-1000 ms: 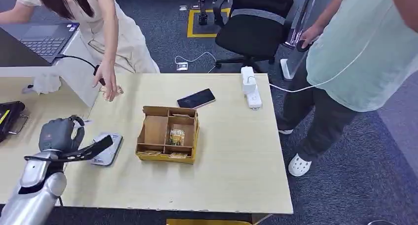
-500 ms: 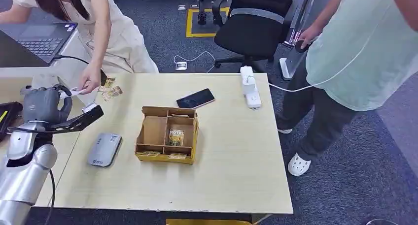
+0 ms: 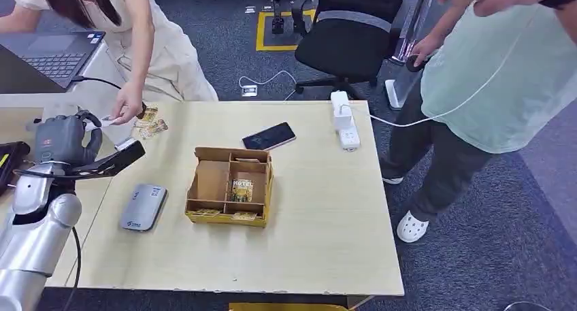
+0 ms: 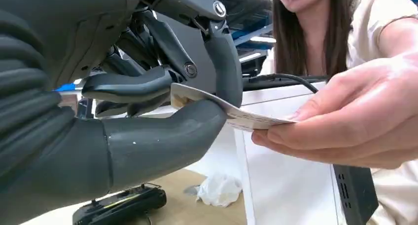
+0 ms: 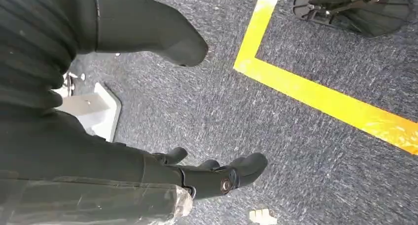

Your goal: Pass the card to the sensor for recognition and then transmit it.

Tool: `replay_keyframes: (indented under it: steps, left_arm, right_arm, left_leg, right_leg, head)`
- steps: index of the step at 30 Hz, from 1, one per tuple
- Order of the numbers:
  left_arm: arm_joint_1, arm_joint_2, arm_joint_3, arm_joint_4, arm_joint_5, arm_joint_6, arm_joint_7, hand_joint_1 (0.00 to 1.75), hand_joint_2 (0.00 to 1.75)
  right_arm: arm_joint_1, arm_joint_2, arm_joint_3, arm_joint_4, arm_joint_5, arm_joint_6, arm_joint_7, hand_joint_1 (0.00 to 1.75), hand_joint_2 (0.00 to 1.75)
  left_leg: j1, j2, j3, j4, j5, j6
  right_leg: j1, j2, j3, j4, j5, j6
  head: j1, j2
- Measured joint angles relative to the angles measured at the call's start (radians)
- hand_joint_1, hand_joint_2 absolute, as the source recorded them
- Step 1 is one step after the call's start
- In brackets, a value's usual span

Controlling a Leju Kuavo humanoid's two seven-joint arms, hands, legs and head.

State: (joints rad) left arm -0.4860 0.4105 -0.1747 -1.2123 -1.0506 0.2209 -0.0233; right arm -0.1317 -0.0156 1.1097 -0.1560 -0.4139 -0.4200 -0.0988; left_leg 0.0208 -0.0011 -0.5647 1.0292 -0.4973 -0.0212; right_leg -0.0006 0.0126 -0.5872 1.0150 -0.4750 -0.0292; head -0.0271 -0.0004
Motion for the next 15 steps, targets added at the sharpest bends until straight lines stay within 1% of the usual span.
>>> replay_keyframes:
  steps: [1, 2, 3, 11, 15]
  left_arm:
    - [0.000, 0.000, 0.000, 0.002, 0.000, 0.000, 0.000, 1.57, 1.75]
    - [-0.001, 0.000, 0.000, 0.005, 0.000, -0.001, 0.000, 1.29, 1.75]
    - [-0.002, 0.000, -0.001, 0.007, 0.000, -0.001, 0.000, 0.00, 1.75]
    - [0.003, 0.006, -0.005, 0.026, 0.003, 0.010, 0.013, 0.00, 1.75]
    - [0.027, 0.037, -0.005, 0.035, 0.013, 0.028, 0.010, 0.00, 1.75]
  right_arm:
    - [0.000, 0.000, 0.000, 0.000, 0.001, 0.000, 0.000, 0.00, 1.75]
    - [0.000, 0.000, 0.000, 0.000, 0.002, 0.000, 0.000, 0.00, 1.75]
    - [0.000, 0.000, 0.000, 0.000, 0.002, 0.001, -0.001, 0.00, 1.75]
    - [0.002, 0.000, 0.000, 0.000, 0.000, -0.002, -0.006, 0.00, 1.75]
    - [0.009, 0.000, 0.000, 0.000, -0.003, -0.002, -0.004, 0.00, 1.75]
  left_leg:
    - [0.000, 0.000, 0.000, 0.000, 0.000, 0.000]
    - [0.000, 0.001, 0.000, 0.000, 0.000, 0.000]
    - [0.000, 0.001, 0.000, 0.000, 0.000, -0.001]
    - [0.000, 0.001, 0.000, 0.000, 0.000, 0.000]
    - [0.000, 0.001, 0.000, 0.000, 0.000, 0.000]
  right_leg:
    - [0.000, 0.000, 0.000, 0.000, 0.000, 0.000]
    - [0.000, 0.001, 0.000, 0.000, 0.000, 0.000]
    - [0.000, 0.001, 0.000, 0.000, 0.000, 0.000]
    - [0.000, 0.001, 0.000, 0.000, 0.000, 0.000]
    - [0.000, 0.001, 0.000, 0.000, 0.000, 0.000]
  head:
    - [0.000, 0.000]
    - [0.000, 0.000]
    - [0.000, 0.000]
    - [0.000, 0.000]
    - [0.000, 0.000]
